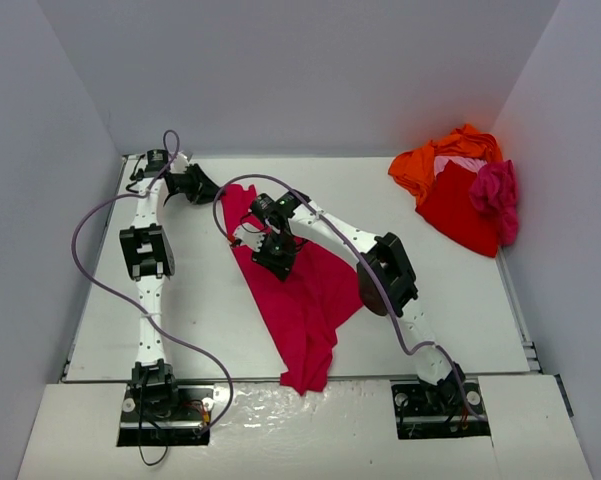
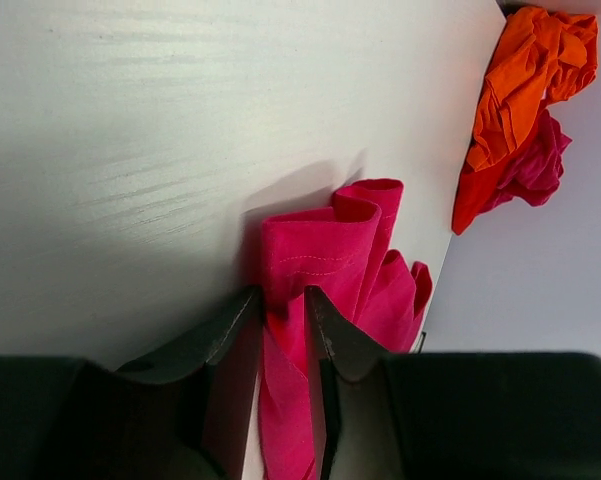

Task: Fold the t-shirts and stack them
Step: Flatten out the tshirt

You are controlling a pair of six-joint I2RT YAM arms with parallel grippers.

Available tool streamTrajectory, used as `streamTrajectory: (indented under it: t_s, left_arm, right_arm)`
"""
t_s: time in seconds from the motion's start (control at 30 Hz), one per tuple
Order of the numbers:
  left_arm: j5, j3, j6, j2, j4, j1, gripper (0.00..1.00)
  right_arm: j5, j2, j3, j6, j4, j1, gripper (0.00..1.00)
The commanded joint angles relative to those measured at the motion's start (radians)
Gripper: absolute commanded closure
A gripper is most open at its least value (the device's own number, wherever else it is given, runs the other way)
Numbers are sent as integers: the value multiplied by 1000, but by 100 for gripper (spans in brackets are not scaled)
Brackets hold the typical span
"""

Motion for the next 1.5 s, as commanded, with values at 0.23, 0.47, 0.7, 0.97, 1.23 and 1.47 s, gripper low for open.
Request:
streamTrajectory:
  t_s: [0.23,0.47,0.7,0.97,1.23,1.47]
  left_arm:
    - [-269,5,93,63,8,-65,100]
    - [-264,0,151,2,-11,-80,100]
    - [-297,-64,218,-186,-50,-34,100]
    - [-307,-216,367,-515,-216,52,100]
    - [-308,-337,502,-764,-394,92,100]
    - [-299,-441,508,-836,-412,115,100]
  right_arm:
    - [-20,-14,26,-4,-48,21,79]
    - [43,-69,13,-6,-38,13,80]
    - [227,-147,-31,61,63,-81,80]
    - [256,-213,-136,49,110,-172,79]
    - [242,-246,-266,16,147,-262,79]
    - [265,-222,-208,23,169,-272,77]
